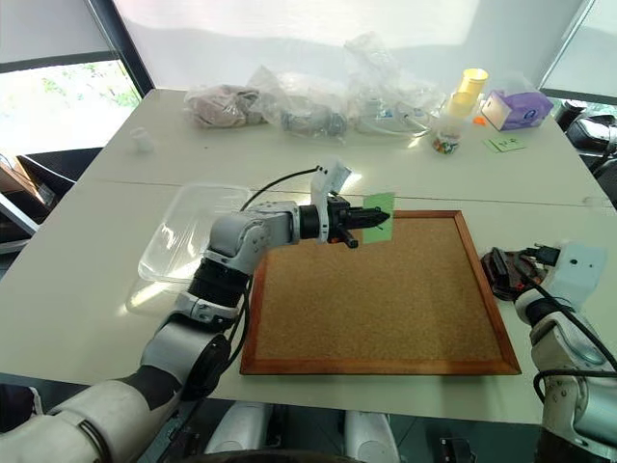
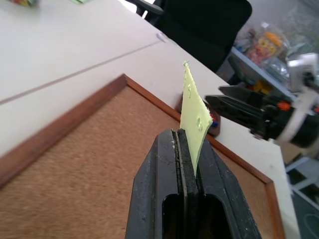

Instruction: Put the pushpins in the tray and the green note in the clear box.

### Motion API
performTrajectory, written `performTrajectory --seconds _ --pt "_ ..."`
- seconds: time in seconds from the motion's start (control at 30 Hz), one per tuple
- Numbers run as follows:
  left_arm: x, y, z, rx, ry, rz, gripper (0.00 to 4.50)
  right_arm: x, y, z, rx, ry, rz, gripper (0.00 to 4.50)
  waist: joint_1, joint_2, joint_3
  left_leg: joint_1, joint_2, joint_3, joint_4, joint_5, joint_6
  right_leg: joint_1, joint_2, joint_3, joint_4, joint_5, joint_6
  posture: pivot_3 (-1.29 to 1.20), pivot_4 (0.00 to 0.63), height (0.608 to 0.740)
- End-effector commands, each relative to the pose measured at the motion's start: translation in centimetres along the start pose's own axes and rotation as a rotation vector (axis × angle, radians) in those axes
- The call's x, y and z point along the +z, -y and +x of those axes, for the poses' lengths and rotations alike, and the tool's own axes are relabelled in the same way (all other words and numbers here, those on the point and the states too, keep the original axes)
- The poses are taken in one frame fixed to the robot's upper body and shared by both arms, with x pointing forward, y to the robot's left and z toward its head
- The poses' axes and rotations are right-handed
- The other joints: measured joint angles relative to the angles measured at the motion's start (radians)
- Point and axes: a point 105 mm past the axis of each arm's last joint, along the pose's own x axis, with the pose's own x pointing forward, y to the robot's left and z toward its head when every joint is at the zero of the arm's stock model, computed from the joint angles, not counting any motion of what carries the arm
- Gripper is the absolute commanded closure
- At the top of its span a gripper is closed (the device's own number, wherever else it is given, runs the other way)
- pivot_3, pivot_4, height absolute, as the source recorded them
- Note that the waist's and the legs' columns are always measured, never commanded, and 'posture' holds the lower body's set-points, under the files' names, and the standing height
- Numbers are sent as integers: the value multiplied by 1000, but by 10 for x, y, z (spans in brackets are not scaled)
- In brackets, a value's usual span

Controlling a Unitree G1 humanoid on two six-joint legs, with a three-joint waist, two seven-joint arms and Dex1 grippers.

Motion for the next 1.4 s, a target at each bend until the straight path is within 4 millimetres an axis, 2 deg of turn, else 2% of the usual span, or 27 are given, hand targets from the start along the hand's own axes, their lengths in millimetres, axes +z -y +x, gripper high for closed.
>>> performTrajectory --seconds 0.03,0.1,0.17,0.3,0.43,0.53,0.67,0.8,0.9,1.0,1.13,1.23,1.27,1.37,1.4 --pt "32 -1 -24 36 75 73 4500 31 -53 -17 296 93 -12 68 -5 0 0 1 1 0 0 0 0 0 1 0 0 0 0 0 150 740" --pt "51 -13 -56 125 65 139 4500 41 -91 -30 514 95 19 68 -9 0 0 1 1 0 0 0 0 0 1 0 1 0 0 0 150 740" --pt "60 -24 -82 216 24 191 4500 44 -116 -41 661 75 20 68 -11 0 1 2 2 0 0 0 0 0 2 1 1 0 0 0 150 740" --pt "69 -37 -131 362 -85 273 4500 44 -150 -46 828 20 11 68 -3 -1 2 1 2 0 0 0 0 0 0 0 1 0 0 0 150 740" --pt "72 -45 -171 485 -179 205 4500 43 -169 -45 919 6 5 68 4 -5 4 0 0 -1 0 0 0 0 -2 -1 0 0 0 0 150 740" --pt "55 -52 -205 579 -311 53 4500 39 -181 -41 968 1 13 68 -1 -8 5 -1 0 -1 0 0 0 0 -3 -1 -1 0 0 0 150 740" --pt "45 -59 -226 661 -339 -43 4500 29 -192 -39 1020 -23 20 68 0 -9 6 -1 0 -1 0 0 0 -1 -2 -1 0 0 0 0 150 740" --pt "29 -62 -236 693 -381 -105 4500 21 -198 -40 1049 -42 0 68 -1 -11 7 -1 0 -1 0 0 0 -1 -2 -1 0 0 0 0 150 740" --pt "24 -64 -236 678 -363 -153 4500 19 -196 -34 1026 -34 -16 68 0 -11 8 -1 0 -1 0 0 -1 -2 -3 -1 0 0 0 0 150 740" --pt "22 -64 -234 666 -358 -171 3478 20 -196 -31 1020 -23 -15 0 0 -12 8 -1 0 -1 0 0 -1 -2 -3 -1 0 0 0 0 150 740" --pt "18 -64 -235 673 -370 -169 1827 20 -195 -29 1007 -18 -11 0 0 -12 8 -1 0 -1 0 0 -1 -2 -5 0 1 0 0 0 150 740" --pt "21 -65 -233 674 -354 -135 852 18 -193 -27 994 -19 -7 0 -1 -12 8 -1 1 -1 0 0 -1 -2 -5 0 1 0 0 0 150 740" --pt "22 -66 -233 673 -348 -129 852 18 -192 -27 990 -21 -6 0 -1 -12 8 -1 1 -1 0 1 -1 -2 -5 0 1 0 0 0 150 740" --pt "34 -63 -230 628 -313 191 852 15 -181 -24 938 -21 -8 0 -3 -12 8 -1 1 0 0 0 -1 -3 -6 0 1 0 0 0 150 740" --pt "37 -58 -227 584 -280 250 852 15 -176 -23 912 -18 -9 0 -3 -12 8 -1 1 0 0 0 -1 -3 -7 0 1 0 0 0 150 740"
